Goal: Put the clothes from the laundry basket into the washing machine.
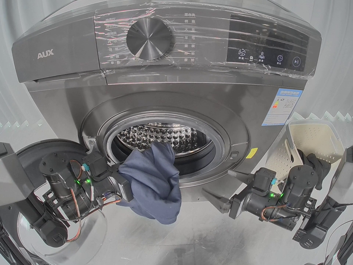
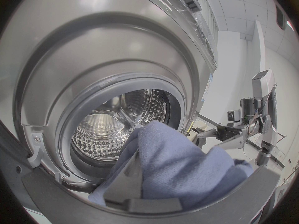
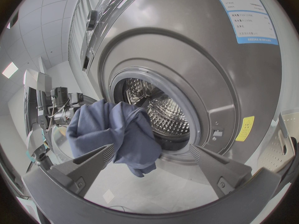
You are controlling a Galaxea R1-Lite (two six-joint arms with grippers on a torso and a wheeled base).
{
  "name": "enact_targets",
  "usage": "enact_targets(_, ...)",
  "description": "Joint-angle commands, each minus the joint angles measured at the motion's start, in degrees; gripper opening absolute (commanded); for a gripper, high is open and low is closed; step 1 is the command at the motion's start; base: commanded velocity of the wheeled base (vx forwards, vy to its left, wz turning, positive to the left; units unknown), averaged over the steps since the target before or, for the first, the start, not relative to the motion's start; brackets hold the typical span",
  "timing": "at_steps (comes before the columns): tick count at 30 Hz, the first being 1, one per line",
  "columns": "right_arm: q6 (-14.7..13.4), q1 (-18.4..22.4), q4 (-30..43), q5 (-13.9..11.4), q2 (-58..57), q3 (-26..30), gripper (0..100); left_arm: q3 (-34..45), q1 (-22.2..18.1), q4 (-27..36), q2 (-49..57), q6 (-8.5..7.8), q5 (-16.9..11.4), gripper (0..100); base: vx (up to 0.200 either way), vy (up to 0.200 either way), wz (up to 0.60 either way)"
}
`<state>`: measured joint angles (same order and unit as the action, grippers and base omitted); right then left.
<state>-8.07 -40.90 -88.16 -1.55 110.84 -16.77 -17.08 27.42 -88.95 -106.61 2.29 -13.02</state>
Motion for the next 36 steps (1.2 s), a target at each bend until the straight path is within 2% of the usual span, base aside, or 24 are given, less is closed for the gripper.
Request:
enact_targets(1, 0.2, -3.1, 0.0, -0.6, -0.7, 3.9, 100, 0.4, 3.3, 0.0, -1.7, -0.01, 2.1, 0, 0.0, 0.0, 0.0)
enact_targets(3, 0.2, -6.1, 0.0, -1.0, -1.9, 7.4, 100, 0.5, 4.7, -0.1, -4.8, -0.09, 2.4, 0, 0.0, 0.0, 0.0)
enact_targets(5, 0.1, -7.4, 0.0, -1.1, -1.9, 7.6, 100, 0.5, 4.7, 0.0, -5.9, -0.09, 2.4, 0, 0.0, 0.0, 0.0)
enact_targets(10, 0.1, -7.5, 0.0, -1.1, -2.0, 7.4, 100, -4.1, 3.9, 0.0, -8.9, 0.87, 2.2, 0, 0.0, 0.0, 0.0)
enact_targets(14, 0.1, -7.5, 0.0, -1.1, -1.9, 7.3, 100, -7.2, 3.5, 0.0, -12.4, 0.78, 1.9, 0, 0.0, 0.0, 0.0)
enact_targets(18, 0.1, -7.6, 0.0, -1.1, -1.9, 7.3, 100, -13.9, 3.4, 0.0, -17.3, 1.31, 2.4, 0, 0.0, 0.0, 0.0)
enact_targets(22, 0.1, -7.5, 0.0, -1.1, -2.2, 7.3, 100, -21.8, 2.4, 0.0, -21.0, 3.6, 3.3, 0, 0.0, 0.0, 0.0)
enact_targets(23, 0.1, -7.5, 0.0, -1.1, -2.2, 7.2, 100, -24.4, 2.3, 0.1, -21.9, 4.92, 3.7, 0, 0.0, 0.0, 0.0)
enact_targets(24, 0.1, -7.5, 0.0, -1.1, -2.2, 7.2, 100, -24.9, 2.3, 0.0, -22.1, 5.18, 3.8, 0, 0.0, 0.0, 0.0)
enact_targets(25, 0.2, -7.5, 0.0, -1.2, -2.1, 7.1, 100, -27.6, 2.3, 0.1, -22.9, 6.67, 4.2, 0, 0.0, 0.0, 0.0)
enact_targets(26, 0.2, -7.4, 0.0, -1.1, -2.2, 7.1, 100, -28.9, 2.2, 0.2, -23.6, 7.29, 4.8, 0, 0.0, 0.0, 0.0)
enact_targets(36, 0.1, -7.4, 0.0, -1.2, -2.2, 6.8, 100, -41.0, 1.8, 0.5, -31.8, 7.38, 5.6, 0, 0.0, 0.0, 0.0)
